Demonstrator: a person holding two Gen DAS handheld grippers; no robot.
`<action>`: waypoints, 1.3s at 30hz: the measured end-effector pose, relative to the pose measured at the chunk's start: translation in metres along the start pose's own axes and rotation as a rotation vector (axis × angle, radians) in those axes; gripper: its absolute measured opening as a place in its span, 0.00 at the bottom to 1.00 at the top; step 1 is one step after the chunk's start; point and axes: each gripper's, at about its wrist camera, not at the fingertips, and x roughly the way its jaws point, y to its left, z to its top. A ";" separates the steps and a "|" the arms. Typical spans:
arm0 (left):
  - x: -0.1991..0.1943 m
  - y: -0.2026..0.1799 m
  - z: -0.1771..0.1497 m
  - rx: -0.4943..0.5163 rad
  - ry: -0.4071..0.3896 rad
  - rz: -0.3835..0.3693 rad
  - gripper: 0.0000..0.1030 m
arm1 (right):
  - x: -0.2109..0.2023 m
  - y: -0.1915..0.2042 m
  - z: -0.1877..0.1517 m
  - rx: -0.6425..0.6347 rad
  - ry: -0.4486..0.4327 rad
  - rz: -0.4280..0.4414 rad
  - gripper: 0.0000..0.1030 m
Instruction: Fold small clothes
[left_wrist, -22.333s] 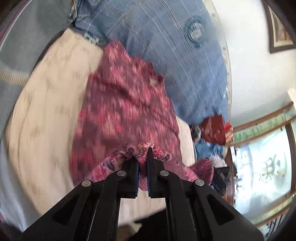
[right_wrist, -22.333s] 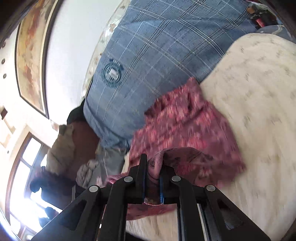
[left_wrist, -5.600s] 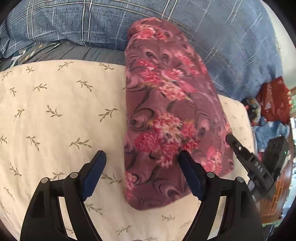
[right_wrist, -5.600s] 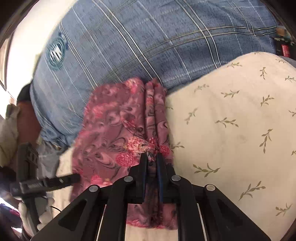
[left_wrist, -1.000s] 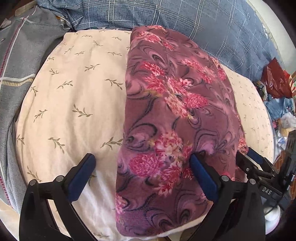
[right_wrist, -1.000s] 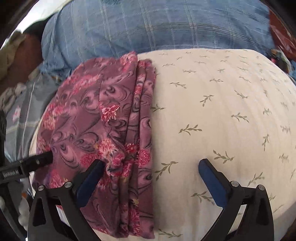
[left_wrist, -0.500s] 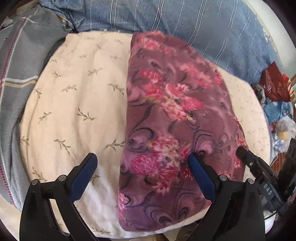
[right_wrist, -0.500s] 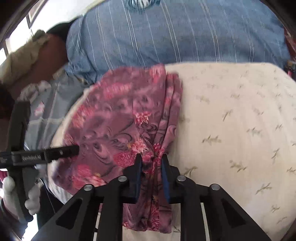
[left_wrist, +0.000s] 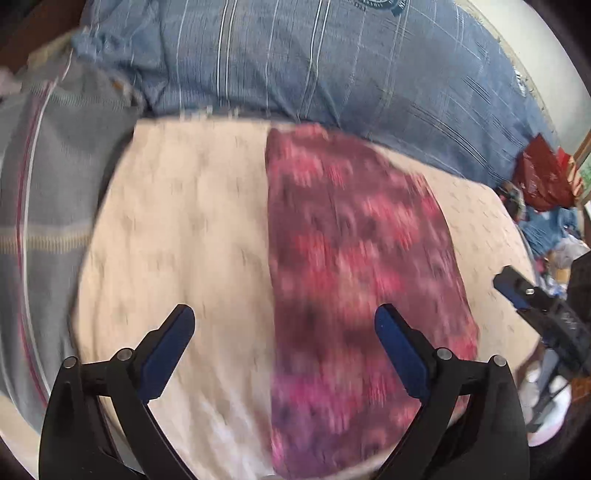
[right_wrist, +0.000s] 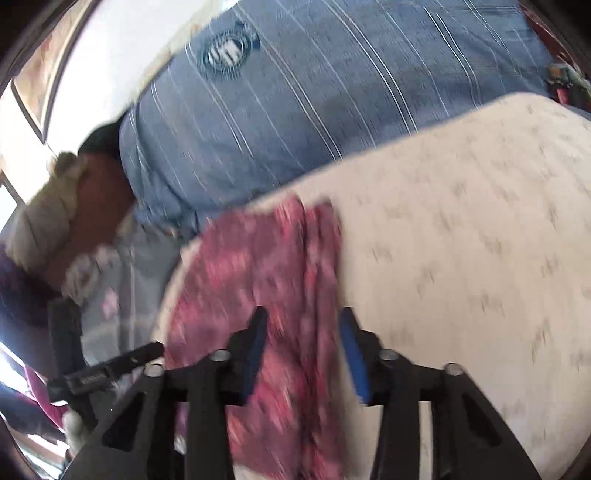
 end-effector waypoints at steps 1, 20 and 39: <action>0.006 -0.001 0.012 0.002 0.005 0.023 0.96 | 0.008 0.001 0.009 -0.002 -0.002 -0.004 0.49; 0.095 -0.003 0.053 -0.053 0.036 0.101 1.00 | 0.112 -0.005 0.039 -0.044 0.094 -0.097 0.42; 0.096 -0.002 0.046 -0.052 -0.036 0.081 1.00 | 0.103 -0.025 0.035 0.056 0.034 0.039 0.42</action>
